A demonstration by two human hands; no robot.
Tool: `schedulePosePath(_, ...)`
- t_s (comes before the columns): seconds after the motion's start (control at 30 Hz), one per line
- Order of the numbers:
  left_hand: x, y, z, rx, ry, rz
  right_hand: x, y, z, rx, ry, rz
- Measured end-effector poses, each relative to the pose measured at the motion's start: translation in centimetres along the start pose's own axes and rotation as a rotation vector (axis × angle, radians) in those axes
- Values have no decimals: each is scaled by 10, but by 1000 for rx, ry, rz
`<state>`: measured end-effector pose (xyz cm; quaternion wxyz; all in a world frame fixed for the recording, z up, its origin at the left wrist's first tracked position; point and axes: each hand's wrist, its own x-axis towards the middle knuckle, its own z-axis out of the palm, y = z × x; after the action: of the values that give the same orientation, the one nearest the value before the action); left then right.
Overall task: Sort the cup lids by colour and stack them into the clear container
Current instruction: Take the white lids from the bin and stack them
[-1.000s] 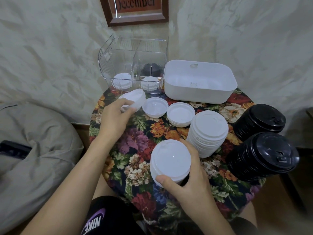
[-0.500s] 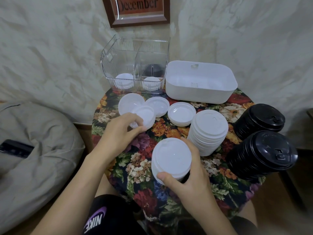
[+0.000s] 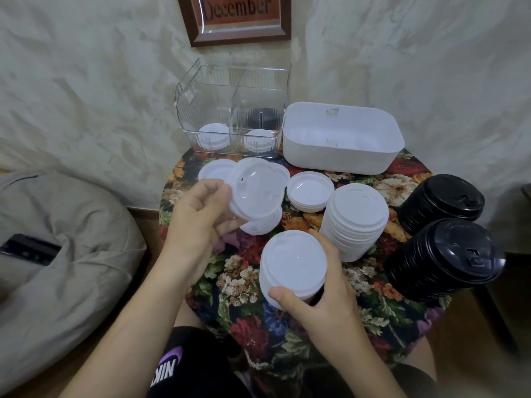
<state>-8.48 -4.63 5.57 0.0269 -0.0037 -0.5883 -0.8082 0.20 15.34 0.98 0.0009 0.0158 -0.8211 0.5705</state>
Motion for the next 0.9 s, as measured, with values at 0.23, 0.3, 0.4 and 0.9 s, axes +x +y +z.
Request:
schedulePosePath(0.23,-4,-4,-5,-76,-127,-222,0,0,0,4,3,3)
schedulePosePath(0.3,-3,-3,-6,-73,-107,-223,0,0,0,1,5,2)
schedulePosePath(0.4,-2,-2,-6,-109,-89,-231,0,0,1,5,4,3)
schedulePosePath(0.9,-33,-14,-7,294,-250,-122,0,-1,-1,43,5,-60)
